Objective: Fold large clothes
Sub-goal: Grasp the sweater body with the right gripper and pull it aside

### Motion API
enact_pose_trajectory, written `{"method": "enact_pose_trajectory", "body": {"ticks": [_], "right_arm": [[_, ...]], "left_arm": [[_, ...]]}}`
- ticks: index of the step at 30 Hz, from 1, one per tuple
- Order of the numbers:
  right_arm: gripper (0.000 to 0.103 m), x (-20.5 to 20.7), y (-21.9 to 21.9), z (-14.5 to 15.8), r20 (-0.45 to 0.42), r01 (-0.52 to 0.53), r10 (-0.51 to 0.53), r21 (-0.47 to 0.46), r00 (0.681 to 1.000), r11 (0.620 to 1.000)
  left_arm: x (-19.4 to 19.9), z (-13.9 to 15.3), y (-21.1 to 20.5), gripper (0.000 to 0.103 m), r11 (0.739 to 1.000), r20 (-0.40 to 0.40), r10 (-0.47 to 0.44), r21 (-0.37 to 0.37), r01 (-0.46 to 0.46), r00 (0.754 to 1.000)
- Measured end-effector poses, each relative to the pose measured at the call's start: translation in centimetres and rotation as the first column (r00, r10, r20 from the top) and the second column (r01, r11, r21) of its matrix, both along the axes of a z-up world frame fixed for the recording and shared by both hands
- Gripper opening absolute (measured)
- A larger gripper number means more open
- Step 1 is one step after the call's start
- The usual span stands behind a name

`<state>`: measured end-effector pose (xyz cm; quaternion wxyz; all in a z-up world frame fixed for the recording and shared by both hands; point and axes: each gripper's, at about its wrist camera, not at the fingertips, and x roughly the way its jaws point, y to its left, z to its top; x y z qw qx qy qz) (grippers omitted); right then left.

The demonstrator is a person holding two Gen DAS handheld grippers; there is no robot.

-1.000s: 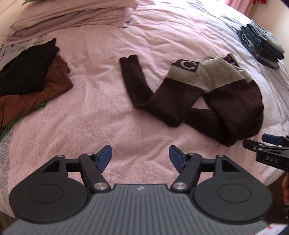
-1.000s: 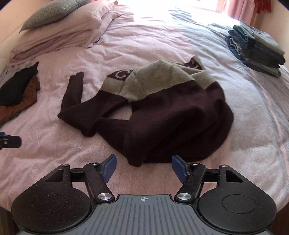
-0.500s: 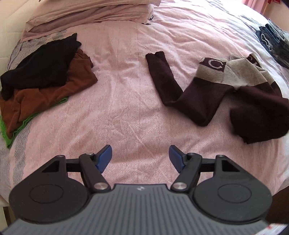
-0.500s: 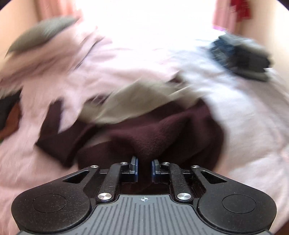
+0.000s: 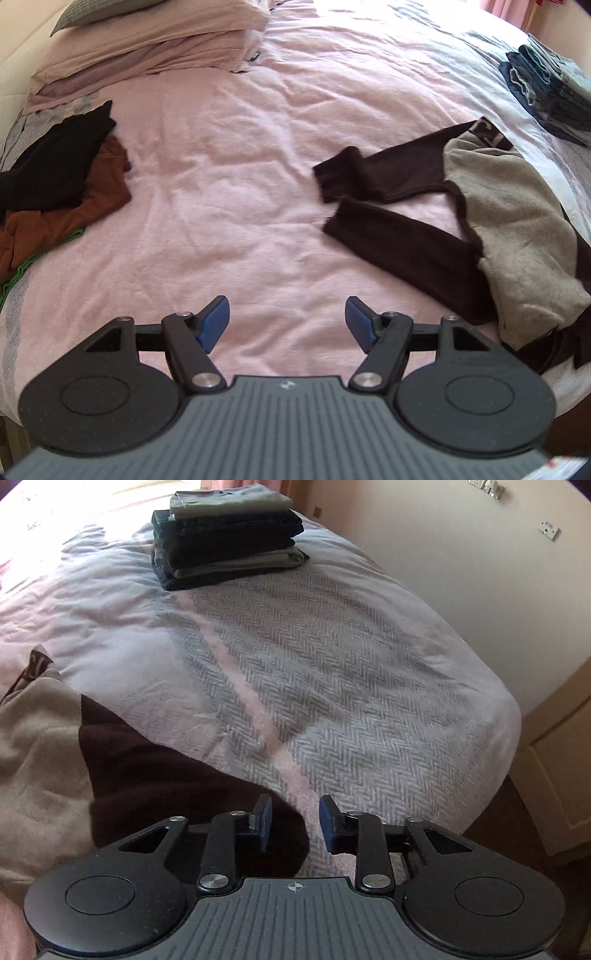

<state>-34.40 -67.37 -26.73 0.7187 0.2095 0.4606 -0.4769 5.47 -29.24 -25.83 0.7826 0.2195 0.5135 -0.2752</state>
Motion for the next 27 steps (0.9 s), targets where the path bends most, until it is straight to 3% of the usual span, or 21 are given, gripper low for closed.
{"method": "enact_pose_trajectory", "body": {"ticks": [3, 8, 10, 12, 16, 21, 23, 26, 27], "right_arm": [[0.054, 1.8, 2.4, 0.3, 0.049, -0.172, 0.172, -0.006, 0.984, 0.985], [0.057, 6.8, 9.7, -2.5, 0.134, -0.516, 0.504, 0.078, 0.853, 0.853], [0.057, 8.0, 12.6, -4.3, 0.137, -0.589, 0.576, 0.087, 0.806, 0.803], [0.057, 9.1, 14.6, -5.3, 0.172, -0.614, 0.594, 0.106, 0.786, 0.782], [0.058, 11.7, 17.8, -7.6, 0.201, -0.604, 0.575, 0.143, 0.793, 0.784], [0.062, 15.1, 20.2, -11.5, 0.021, -0.508, 0.508, 0.084, 0.861, 0.857], [0.061, 15.3, 20.3, -12.5, 0.003, -0.471, 0.472, 0.041, 0.882, 0.881], [0.005, 13.7, 18.7, -10.7, 0.105, -0.364, 0.367, -0.049, 0.924, 0.930], [0.005, 13.0, 18.0, -9.7, 0.141, -0.331, 0.338, -0.077, 0.930, 0.941]], "left_arm": [[-1.8, -0.2, -1.7, 0.066, 1.000, -0.002, 0.006, -0.003, -0.006, 1.000], [-3.3, -0.3, -3.2, 0.066, 1.000, -0.006, -0.027, 0.012, 0.027, 1.000], [-3.3, -0.4, -3.5, 0.066, 0.999, -0.010, -0.052, 0.016, 0.052, 0.999], [-3.0, -0.9, -3.8, 0.066, 0.996, -0.013, -0.087, 0.022, 0.088, 0.996], [-1.9, -2.4, -4.4, 0.066, 0.985, -0.029, -0.169, 0.038, 0.170, 0.985], [-0.6, -3.3, -4.4, 0.066, 0.966, -0.034, -0.258, 0.026, 0.259, 0.966], [-0.2, -3.6, -4.3, 0.066, 0.959, -0.032, -0.280, 0.030, 0.281, 0.959], [0.2, -3.7, -4.4, 0.065, 0.948, -0.030, -0.316, 0.024, 0.317, 0.948], [0.3, -3.8, -4.6, 0.065, 0.943, -0.031, -0.331, 0.017, 0.331, 0.943]]}}
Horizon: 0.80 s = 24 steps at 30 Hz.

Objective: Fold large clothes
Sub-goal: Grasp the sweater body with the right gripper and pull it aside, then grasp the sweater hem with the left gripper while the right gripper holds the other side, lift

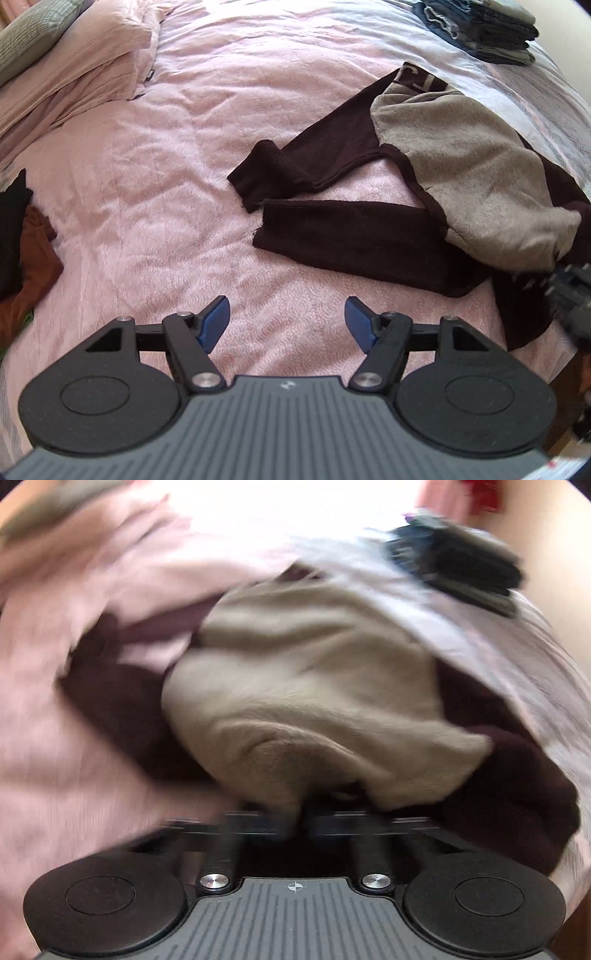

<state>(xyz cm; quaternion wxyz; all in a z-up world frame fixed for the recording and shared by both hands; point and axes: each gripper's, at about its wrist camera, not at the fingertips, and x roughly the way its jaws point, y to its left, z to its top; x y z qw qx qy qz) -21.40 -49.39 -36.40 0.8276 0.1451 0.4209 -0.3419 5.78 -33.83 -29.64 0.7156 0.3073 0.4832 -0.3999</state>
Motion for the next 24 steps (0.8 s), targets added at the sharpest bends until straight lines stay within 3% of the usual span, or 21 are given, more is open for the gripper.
{"method": "enact_pose_trajectory", "body": {"ticks": [3, 7, 10, 12, 15, 16, 19, 21, 23, 24], "right_arm": [[0.004, -2.9, -3.0, 4.2, 0.079, 0.148, -0.142, -0.076, 0.987, 0.986], [0.000, -8.2, -8.4, 10.1, 0.168, 0.382, -0.358, -0.145, 0.919, 0.913], [0.000, -11.9, -12.2, 12.5, 0.177, 0.489, -0.458, -0.231, 0.871, 0.841], [0.000, -14.0, -14.8, 12.7, 0.153, 0.525, -0.502, -0.270, 0.851, 0.807], [0.000, -17.7, -18.6, 10.9, 0.124, 0.582, -0.569, -0.166, 0.813, 0.796], [0.000, -18.3, -19.6, 9.9, 0.095, 0.595, -0.587, -0.122, 0.804, 0.795], [0.000, -19.4, -20.9, 6.9, 0.033, 0.590, -0.590, -0.027, 0.807, 0.807], [0.000, -19.9, -20.6, 6.0, 0.013, 0.587, -0.587, -0.019, 0.810, 0.809], [0.005, -20.5, -20.2, 5.4, 0.011, 0.595, -0.595, -0.010, 0.803, 0.803], [0.013, -20.7, -19.9, 5.2, 0.010, 0.599, -0.599, 0.001, 0.801, 0.801]], "left_arm": [[0.3, -0.2, -1.6, 0.060, 0.998, 0.011, -0.056, -0.009, 0.056, 0.998], [-0.3, 0.1, -5.6, 0.060, 0.973, 0.105, -0.212, -0.070, 0.220, 0.972], [-1.4, -0.3, -9.9, 0.060, 0.913, 0.204, -0.378, -0.080, 0.400, 0.903], [-2.3, -0.9, -12.9, 0.060, 0.850, 0.266, -0.484, -0.085, 0.521, 0.834], [-4.0, -2.3, -17.2, 0.060, 0.724, 0.333, -0.627, -0.083, 0.684, 0.704], [-4.8, -2.8, -18.3, 0.060, 0.663, 0.345, -0.684, -0.072, 0.745, 0.642], [-7.6, -4.8, -20.0, 0.060, 0.453, 0.370, -0.828, 0.000, 0.891, 0.421], [-9.4, -6.6, -19.5, 0.060, 0.291, 0.385, -0.891, 0.075, 0.954, 0.242], [-10.7, -8.4, -18.7, 0.060, 0.168, 0.400, -0.911, 0.129, 0.977, 0.104], [-11.1, -9.3, -18.5, 0.061, 0.129, 0.416, -0.908, 0.150, 0.980, 0.056]]}}
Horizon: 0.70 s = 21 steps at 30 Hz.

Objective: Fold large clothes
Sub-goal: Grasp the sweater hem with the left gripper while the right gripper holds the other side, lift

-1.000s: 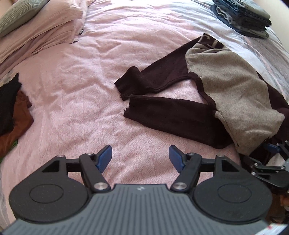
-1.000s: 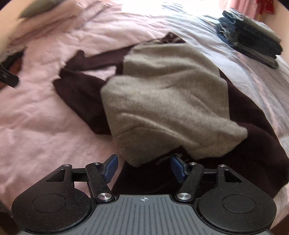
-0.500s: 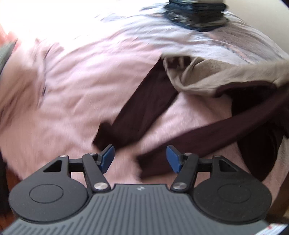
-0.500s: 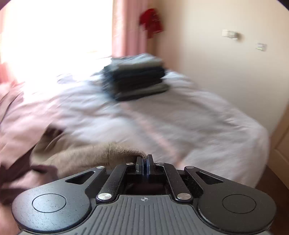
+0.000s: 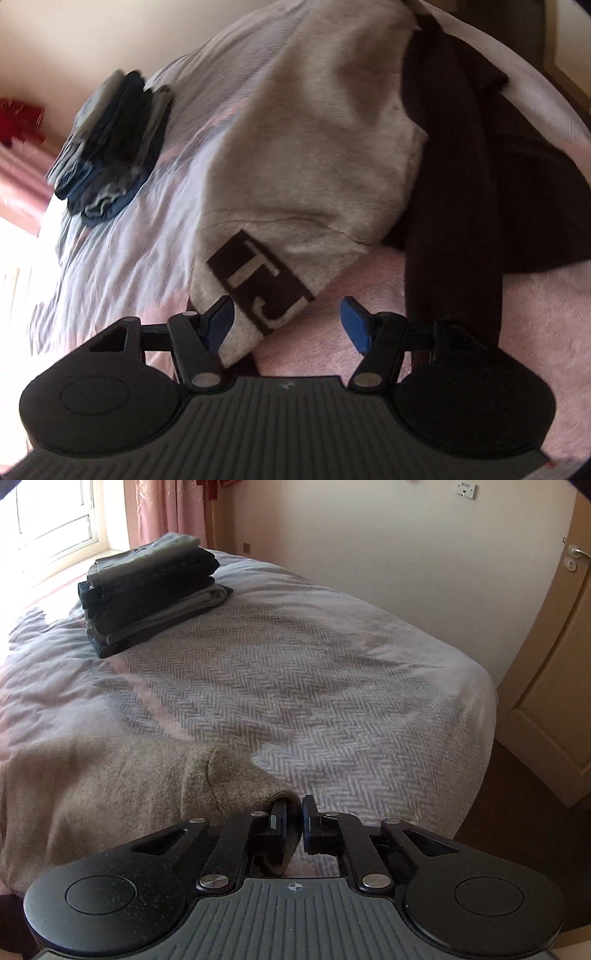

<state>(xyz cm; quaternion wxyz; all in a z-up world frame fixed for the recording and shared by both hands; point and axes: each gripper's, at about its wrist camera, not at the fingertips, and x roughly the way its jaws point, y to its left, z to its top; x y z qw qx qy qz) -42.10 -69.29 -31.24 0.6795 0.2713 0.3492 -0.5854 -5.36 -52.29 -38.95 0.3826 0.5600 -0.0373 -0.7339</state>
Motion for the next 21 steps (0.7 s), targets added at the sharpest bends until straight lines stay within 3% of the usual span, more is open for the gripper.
{"method": "enact_pose_trajectory", "body": {"ticks": [3, 6, 8, 10, 12, 14, 15, 16, 18, 21], "right_arm": [[0.035, -0.7, 0.6, -0.9, -0.014, 0.007, -0.006, 0.017, 1.000, 1.000], [0.041, -1.1, 1.0, -1.6, -0.011, -0.016, 0.016, 0.033, 1.000, 0.999], [0.042, -1.0, 1.0, -2.0, -0.012, -0.046, 0.047, 0.029, 0.999, 0.999], [0.043, -0.7, 0.9, -2.4, -0.022, -0.072, 0.072, 0.014, 0.997, 0.997], [0.043, -0.7, 0.5, -2.5, 0.001, -0.091, 0.091, -0.009, 0.996, 0.996], [0.040, -0.7, -0.1, -2.5, 0.065, -0.122, 0.124, -0.034, 0.990, 0.992], [0.004, -0.6, -0.4, -2.1, 0.091, -0.132, 0.137, -0.054, 0.986, 0.990], [0.001, -0.4, -0.6, -1.3, 0.092, -0.124, 0.131, -0.080, 0.987, 0.989], [0.000, 0.1, -0.7, 1.4, 0.130, -0.143, 0.166, -0.173, 0.978, 0.975], [0.000, 1.6, -0.5, 6.5, 0.153, -0.216, 0.273, -0.313, 0.950, 0.925]], "left_arm": [[-1.3, -3.0, -0.2, 0.061, 0.994, 0.091, -0.086, -0.058, 0.091, 0.992], [-2.0, -5.9, -0.9, 0.053, 0.981, 0.165, -0.138, -0.110, 0.157, 0.977], [-2.1, -6.7, -1.4, 0.007, 0.975, 0.172, -0.156, -0.128, 0.180, 0.973], [-1.9, -5.5, -2.3, 0.004, 0.984, 0.107, -0.108, -0.131, 0.122, 0.988], [-1.3, -2.6, -3.5, 0.004, 0.990, -0.031, 0.013, -0.138, -0.018, 0.999], [0.0, 0.3, -4.5, 0.004, 0.975, -0.160, 0.155, -0.137, -0.177, 0.975], [0.7, 1.7, -4.8, 0.004, 0.956, -0.207, 0.224, -0.143, -0.256, 0.952], [1.5, 2.9, -4.9, 0.004, 0.930, -0.248, 0.291, -0.154, -0.334, 0.924], [3.5, 5.8, -4.8, 0.004, 0.852, -0.355, 0.427, -0.149, -0.501, 0.832], [6.8, 10.3, -2.8, 0.004, 0.691, -0.507, 0.581, -0.106, -0.715, 0.636]]}}
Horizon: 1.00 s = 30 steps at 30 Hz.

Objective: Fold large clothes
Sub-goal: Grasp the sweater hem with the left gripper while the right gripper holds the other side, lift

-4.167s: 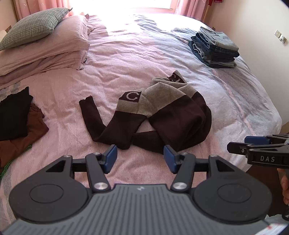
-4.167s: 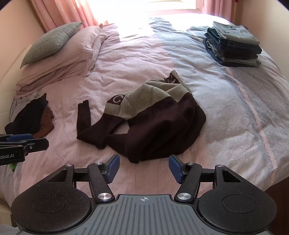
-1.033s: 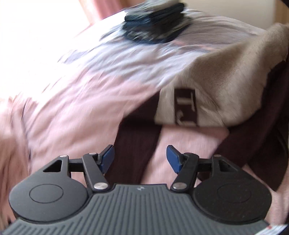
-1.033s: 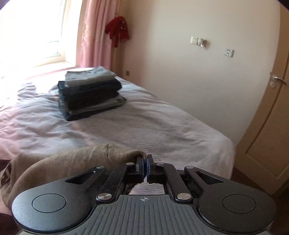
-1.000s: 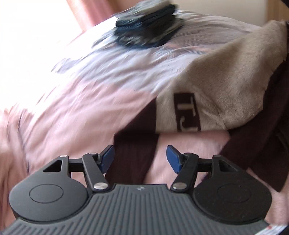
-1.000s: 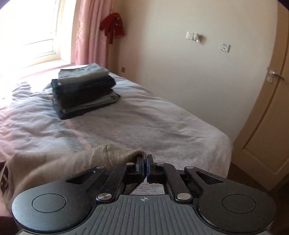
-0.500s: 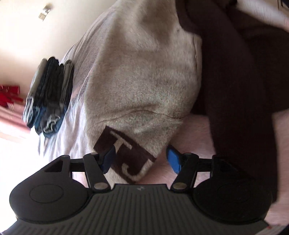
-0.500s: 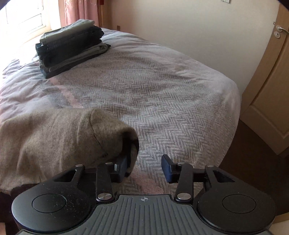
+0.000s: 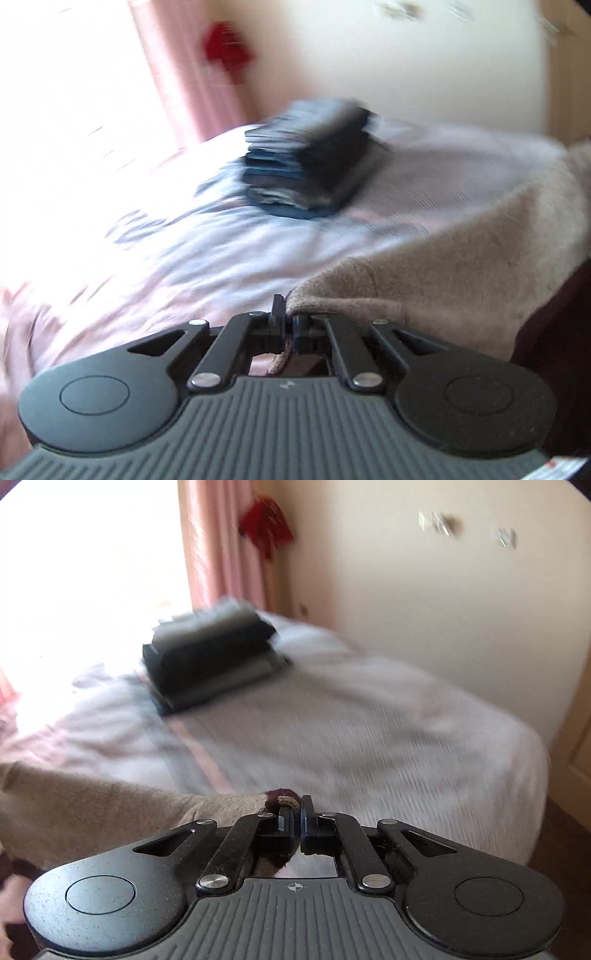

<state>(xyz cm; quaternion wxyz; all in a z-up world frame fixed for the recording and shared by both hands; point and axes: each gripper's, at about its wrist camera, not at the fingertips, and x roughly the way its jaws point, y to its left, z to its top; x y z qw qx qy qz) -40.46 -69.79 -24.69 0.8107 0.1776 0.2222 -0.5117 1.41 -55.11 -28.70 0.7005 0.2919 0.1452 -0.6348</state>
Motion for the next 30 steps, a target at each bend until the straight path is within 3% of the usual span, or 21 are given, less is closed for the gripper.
{"method": "enact_pose_trajectory", "body": {"ticks": [3, 6, 12, 16, 19, 23, 26, 30], "right_arm": [[0.000, 1.5, 0.0, 6.3, 0.066, -0.118, 0.129, -0.147, 0.989, 0.982], [0.000, 2.5, -0.5, 11.6, 0.095, -0.226, 0.256, -0.248, 0.962, 0.942], [0.000, 3.6, 0.3, 19.1, 0.084, -0.440, 0.506, -0.389, 0.858, 0.810], [0.000, 3.7, 1.4, 21.8, 0.051, -0.553, 0.623, -0.408, 0.780, 0.726], [0.000, 3.5, 2.2, 22.6, 0.015, -0.635, 0.691, -0.381, 0.723, 0.672], [0.000, 2.2, 2.4, 22.7, 0.017, -0.705, 0.750, -0.326, 0.662, 0.630], [0.000, 1.1, 2.2, 23.7, 0.063, -0.731, 0.781, -0.312, 0.621, 0.607], [0.000, 0.9, 1.5, 26.8, 0.075, -0.749, 0.815, -0.354, 0.574, 0.560]], "left_arm": [[1.7, 4.6, 3.7, 0.004, 0.990, -0.080, 0.119, -0.064, -0.124, 0.990], [1.4, 9.4, 8.2, 0.004, 0.966, -0.049, 0.208, -0.144, -0.213, 0.977], [-0.6, 20.2, 17.4, 0.004, 0.863, -0.020, 0.405, -0.322, -0.390, 0.914], [-3.6, 24.1, 22.1, 0.004, 0.816, 0.012, 0.479, -0.376, -0.440, 0.878], [-6.0, 25.2, 24.9, 0.004, 0.793, 0.017, 0.523, -0.376, -0.479, 0.852], [-8.7, 26.2, 27.9, 0.004, 0.770, 0.014, 0.573, -0.352, -0.532, 0.819], [-10.1, 27.9, 29.7, 0.004, 0.758, 0.004, 0.590, -0.348, -0.552, 0.808], [-11.0, 32.4, 30.7, 0.004, 0.762, 0.050, 0.574, -0.398, -0.511, 0.817]]}}
